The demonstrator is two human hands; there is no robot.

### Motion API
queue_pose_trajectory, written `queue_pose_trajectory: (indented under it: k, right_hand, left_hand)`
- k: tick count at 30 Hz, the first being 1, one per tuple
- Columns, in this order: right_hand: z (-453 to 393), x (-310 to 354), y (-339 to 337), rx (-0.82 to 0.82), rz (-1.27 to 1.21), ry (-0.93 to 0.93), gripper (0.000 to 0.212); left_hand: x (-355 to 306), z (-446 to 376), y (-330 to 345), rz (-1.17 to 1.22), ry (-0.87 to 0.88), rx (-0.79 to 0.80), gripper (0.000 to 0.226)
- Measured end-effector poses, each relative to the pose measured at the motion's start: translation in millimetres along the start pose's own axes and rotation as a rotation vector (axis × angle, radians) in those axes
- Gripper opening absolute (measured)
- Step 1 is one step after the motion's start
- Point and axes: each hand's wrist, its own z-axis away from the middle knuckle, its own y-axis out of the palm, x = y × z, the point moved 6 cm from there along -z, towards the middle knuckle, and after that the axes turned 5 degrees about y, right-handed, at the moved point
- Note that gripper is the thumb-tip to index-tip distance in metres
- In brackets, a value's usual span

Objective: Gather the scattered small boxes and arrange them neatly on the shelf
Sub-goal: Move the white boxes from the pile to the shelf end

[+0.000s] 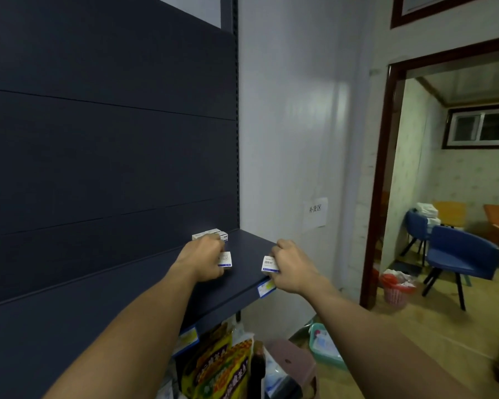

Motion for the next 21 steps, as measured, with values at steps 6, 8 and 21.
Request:
queue_pose_trajectory:
  k: [6,8,21]
  right_hand:
    - [-47,-23,13,0.002,-0.014,-0.033,0.030]
    - [-67,-26,15,-0.010,-0.027,-0.051,0.030]
    - [-167,-47,44,-0.044,-0.073,-0.088,0.040]
  left_hand:
    - [15,-49,15,-0.006,-0.020,-0.009,0.030]
    - [23,-62,18,-0.007,-0.038,-0.026,0.031]
    - [67,-135,39,0.013,-0.110,-0.100,0.037]
